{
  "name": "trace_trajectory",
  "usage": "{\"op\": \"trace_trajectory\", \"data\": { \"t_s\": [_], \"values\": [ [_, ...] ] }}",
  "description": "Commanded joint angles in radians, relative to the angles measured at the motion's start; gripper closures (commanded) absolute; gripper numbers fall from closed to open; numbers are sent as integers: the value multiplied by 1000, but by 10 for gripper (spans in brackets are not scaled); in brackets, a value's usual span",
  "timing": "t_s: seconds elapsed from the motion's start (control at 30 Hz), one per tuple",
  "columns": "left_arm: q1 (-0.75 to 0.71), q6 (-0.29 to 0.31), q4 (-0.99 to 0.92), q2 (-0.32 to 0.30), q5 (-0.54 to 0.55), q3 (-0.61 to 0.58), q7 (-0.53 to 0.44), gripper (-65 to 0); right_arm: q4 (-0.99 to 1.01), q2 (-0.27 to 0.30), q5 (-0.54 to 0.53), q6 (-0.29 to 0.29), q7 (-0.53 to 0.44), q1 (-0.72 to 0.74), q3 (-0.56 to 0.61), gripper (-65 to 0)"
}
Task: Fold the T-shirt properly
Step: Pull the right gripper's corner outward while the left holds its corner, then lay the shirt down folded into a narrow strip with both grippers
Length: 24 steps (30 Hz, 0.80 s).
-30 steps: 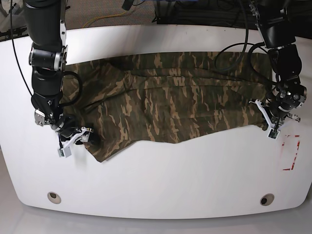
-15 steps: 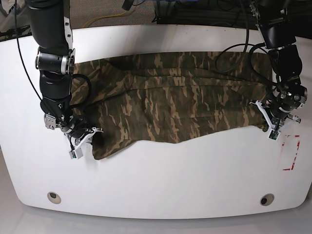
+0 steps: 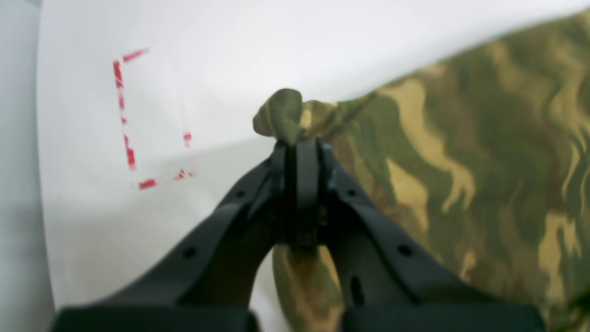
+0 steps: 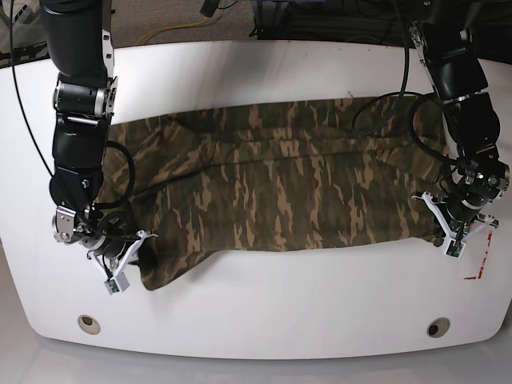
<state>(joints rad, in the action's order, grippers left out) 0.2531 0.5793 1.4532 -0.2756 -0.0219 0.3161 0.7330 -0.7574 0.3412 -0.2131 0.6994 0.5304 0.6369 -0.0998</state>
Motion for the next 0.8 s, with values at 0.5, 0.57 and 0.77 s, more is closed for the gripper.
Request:
{"op": "trace_trajectory", "data": {
  "t_s": [0.5, 0.57, 0.77],
  "values": [
    [22, -3, 53, -23, 9, 7, -19, 0, -319, 22, -16, -1, 199, -102, -165, 0],
    [-10, -3, 86, -24, 9, 19, -19, 0, -371, 20, -16, -1, 257, -131, -214, 0],
    [-76, -3, 137, -23, 7, 38, -11, 0, -538, 5, -16, -1, 426, -217, -283, 0]
  ]
}}
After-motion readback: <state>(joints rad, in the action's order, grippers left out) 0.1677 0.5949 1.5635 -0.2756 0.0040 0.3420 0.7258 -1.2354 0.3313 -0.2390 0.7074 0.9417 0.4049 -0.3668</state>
